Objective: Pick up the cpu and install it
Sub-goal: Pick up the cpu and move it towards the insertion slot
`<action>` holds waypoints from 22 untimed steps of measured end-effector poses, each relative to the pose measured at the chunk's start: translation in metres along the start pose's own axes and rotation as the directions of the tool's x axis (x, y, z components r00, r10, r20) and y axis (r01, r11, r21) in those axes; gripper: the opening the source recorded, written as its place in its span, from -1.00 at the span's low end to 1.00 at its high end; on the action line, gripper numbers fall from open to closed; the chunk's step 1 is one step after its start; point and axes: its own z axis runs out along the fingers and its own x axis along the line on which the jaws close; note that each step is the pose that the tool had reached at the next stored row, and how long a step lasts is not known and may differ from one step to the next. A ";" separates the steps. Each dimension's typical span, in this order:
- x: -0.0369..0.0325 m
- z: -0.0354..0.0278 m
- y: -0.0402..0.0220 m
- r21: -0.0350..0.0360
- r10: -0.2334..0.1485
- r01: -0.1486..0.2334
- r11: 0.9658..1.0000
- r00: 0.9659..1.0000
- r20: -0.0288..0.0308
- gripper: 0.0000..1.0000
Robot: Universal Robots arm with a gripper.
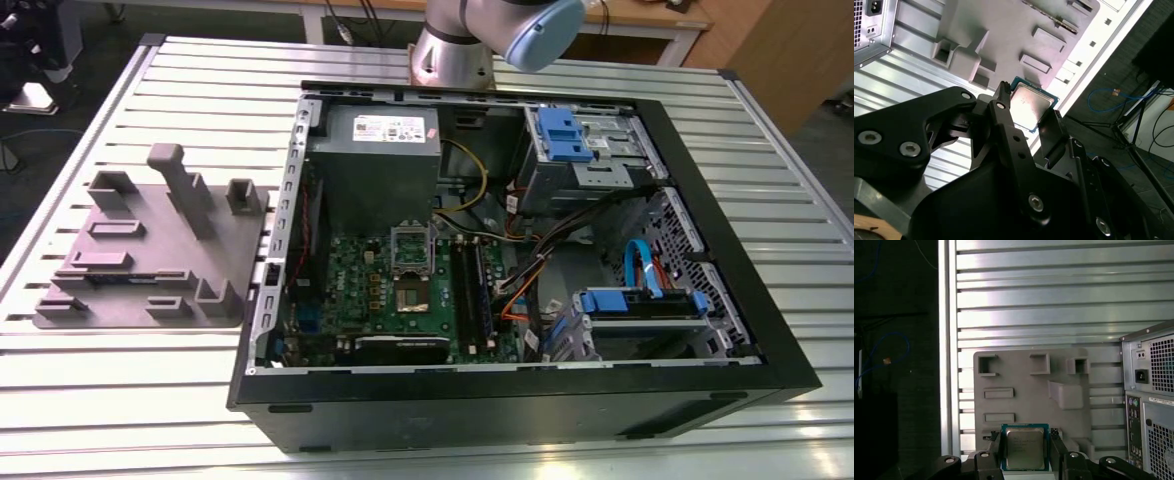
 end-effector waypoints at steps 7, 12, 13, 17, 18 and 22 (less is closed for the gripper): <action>-0.0023 -0.0001 0.0001 0.000 0.000 0.000 1.000 1.000 0.000 -0.05; -0.0038 -0.0001 0.0002 0.000 0.000 0.000 1.000 1.000 0.000 -0.05; -0.0040 -0.0001 0.0002 0.000 0.000 0.000 1.000 1.000 0.000 -0.05; -0.0052 -0.0001 0.0003 0.000 0.000 0.000 1.000 1.000 0.000 -0.05; -0.0055 -0.0002 0.0003 0.000 0.000 0.000 1.000 1.000 0.000 -0.05; -0.0066 -0.0001 0.0003 0.000 0.000 0.000 1.000 1.000 0.000 -0.05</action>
